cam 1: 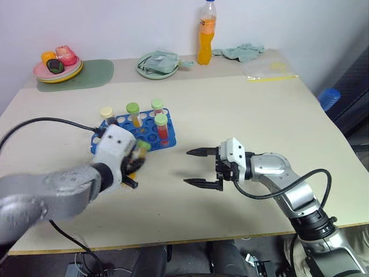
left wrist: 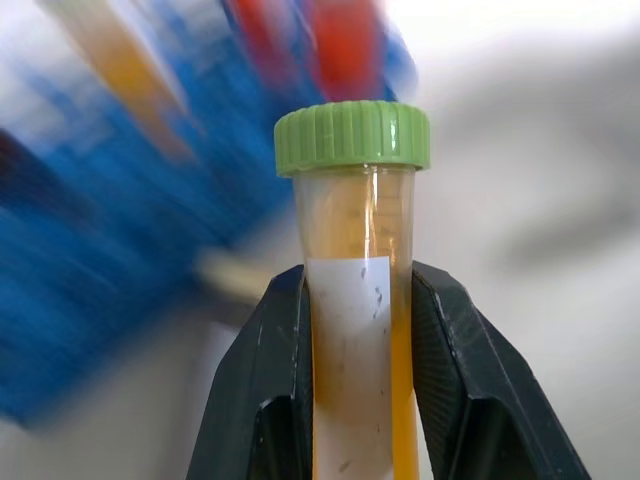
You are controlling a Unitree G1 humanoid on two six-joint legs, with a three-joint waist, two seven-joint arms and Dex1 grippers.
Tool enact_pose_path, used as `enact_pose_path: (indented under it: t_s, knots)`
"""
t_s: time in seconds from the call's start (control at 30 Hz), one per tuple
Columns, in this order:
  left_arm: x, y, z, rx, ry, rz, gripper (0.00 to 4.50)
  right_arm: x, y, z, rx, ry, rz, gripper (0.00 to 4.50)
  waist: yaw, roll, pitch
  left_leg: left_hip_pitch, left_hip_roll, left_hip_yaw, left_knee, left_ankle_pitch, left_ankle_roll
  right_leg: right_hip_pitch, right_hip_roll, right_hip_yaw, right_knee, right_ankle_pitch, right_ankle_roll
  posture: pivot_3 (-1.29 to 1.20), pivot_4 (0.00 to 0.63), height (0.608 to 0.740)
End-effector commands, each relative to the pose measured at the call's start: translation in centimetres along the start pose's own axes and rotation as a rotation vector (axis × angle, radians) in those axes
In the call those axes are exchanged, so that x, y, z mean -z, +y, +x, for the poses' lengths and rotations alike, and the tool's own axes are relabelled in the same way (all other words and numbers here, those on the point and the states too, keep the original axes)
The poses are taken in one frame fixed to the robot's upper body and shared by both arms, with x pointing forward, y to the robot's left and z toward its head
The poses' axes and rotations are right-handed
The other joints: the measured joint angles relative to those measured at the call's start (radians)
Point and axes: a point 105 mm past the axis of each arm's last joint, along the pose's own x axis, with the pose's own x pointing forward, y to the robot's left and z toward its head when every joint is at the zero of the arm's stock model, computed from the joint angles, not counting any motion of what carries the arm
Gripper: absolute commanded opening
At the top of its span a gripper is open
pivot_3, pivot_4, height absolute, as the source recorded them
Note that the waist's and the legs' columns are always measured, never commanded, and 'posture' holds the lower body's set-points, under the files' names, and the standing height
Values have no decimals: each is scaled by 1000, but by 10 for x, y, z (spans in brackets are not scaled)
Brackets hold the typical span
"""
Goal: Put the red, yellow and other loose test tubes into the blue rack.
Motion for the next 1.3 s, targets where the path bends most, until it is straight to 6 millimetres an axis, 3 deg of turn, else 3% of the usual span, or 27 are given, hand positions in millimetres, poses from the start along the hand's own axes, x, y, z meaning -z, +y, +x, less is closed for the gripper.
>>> enact_pose_path:
  t_s: [0.03,0.17,0.4,0.6,1.07,1.3]
  knots:
    - [-23,29,-5,-120,-270,14,739,-10,-3,2,24,-37,-32,4033,6,0,0,0,0,0,0,0,1,1,0,0,-2,-1,-2,0,150,740]
    - [-25,49,16,-372,-462,17,739,-6,-10,8,84,-57,-26,4033,29,-3,0,0,-1,-1,3,-1,2,4,-1,-1,-5,0,-2,0,150,740]
    - [-16,38,48,-515,-644,5,739,-4,-12,14,131,-78,-13,4033,22,-4,-1,-1,-2,-3,4,-2,3,3,-1,-1,-6,6,7,0,150,740]
    - [-8,18,65,-434,-705,-27,739,-4,-14,15,164,-87,-9,4033,19,-4,-1,-1,-2,-3,4,-1,2,2,0,-1,-4,6,7,0,150,740]
    - [10,-3,97,-325,-664,-78,739,-5,-16,17,173,-94,-13,4033,22,-4,-1,-1,-2,-3,5,-1,3,3,0,-2,-3,6,8,0,150,740]
    - [12,-2,101,-338,-667,-44,739,-4,-15,17,175,-96,-11,4033,23,-4,-1,-1,-2,-3,5,-1,3,3,0,-2,-3,6,8,0,150,740]
